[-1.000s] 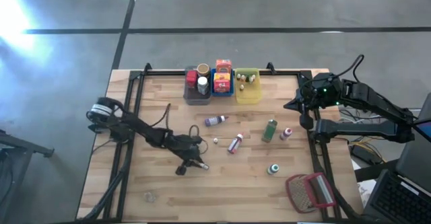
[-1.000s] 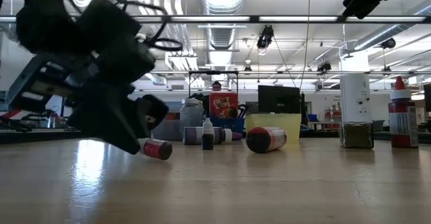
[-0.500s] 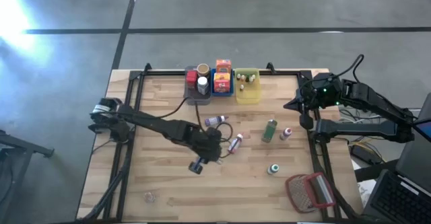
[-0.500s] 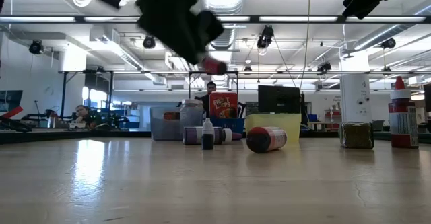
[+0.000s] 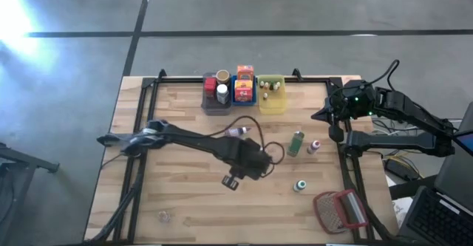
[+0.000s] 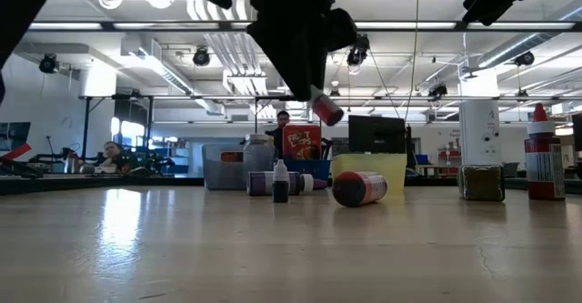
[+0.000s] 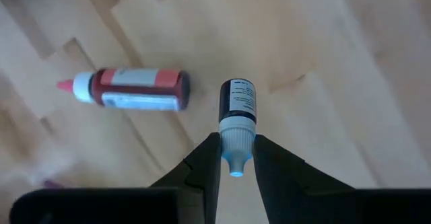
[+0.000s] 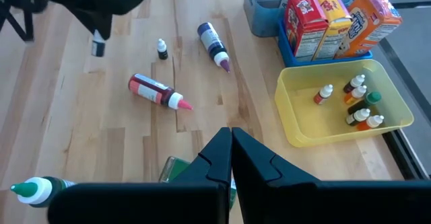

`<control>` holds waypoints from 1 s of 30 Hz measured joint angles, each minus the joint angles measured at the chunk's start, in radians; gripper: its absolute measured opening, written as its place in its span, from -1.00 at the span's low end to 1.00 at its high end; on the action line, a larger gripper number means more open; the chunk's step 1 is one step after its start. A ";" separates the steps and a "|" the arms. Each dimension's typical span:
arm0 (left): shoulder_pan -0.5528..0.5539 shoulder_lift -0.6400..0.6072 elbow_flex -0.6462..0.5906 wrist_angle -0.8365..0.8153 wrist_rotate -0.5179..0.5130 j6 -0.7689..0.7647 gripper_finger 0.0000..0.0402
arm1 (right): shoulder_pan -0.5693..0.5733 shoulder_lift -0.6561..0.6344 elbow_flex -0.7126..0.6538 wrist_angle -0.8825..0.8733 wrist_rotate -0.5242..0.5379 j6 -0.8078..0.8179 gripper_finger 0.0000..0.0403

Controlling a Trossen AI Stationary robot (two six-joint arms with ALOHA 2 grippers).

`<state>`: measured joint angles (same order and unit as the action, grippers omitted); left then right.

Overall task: Pick & Place Kitchen Items
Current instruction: Move the small pink food coloring bottle to the center of the table

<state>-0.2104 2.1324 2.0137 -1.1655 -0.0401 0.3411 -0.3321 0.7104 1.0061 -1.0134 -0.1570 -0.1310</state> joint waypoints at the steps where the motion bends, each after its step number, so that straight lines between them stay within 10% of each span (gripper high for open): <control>1: 0.000 0.031 0.047 -0.042 -0.016 0.000 -0.55 | 0.000 0.000 0.000 0.000 0.000 0.000 -0.96; 9: -0.003 0.231 0.344 -0.275 -0.041 -0.053 -0.55 | 0.000 0.000 0.000 0.000 0.000 0.000 -0.96; 30: -0.047 0.236 0.189 -0.248 0.003 -0.127 -0.55 | 0.000 0.000 0.000 0.000 0.000 0.000 -0.96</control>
<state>-0.2574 2.3688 2.2027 -1.4139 -0.0370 0.2144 -0.3321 0.7101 1.0059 -1.0134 -0.1572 -0.1310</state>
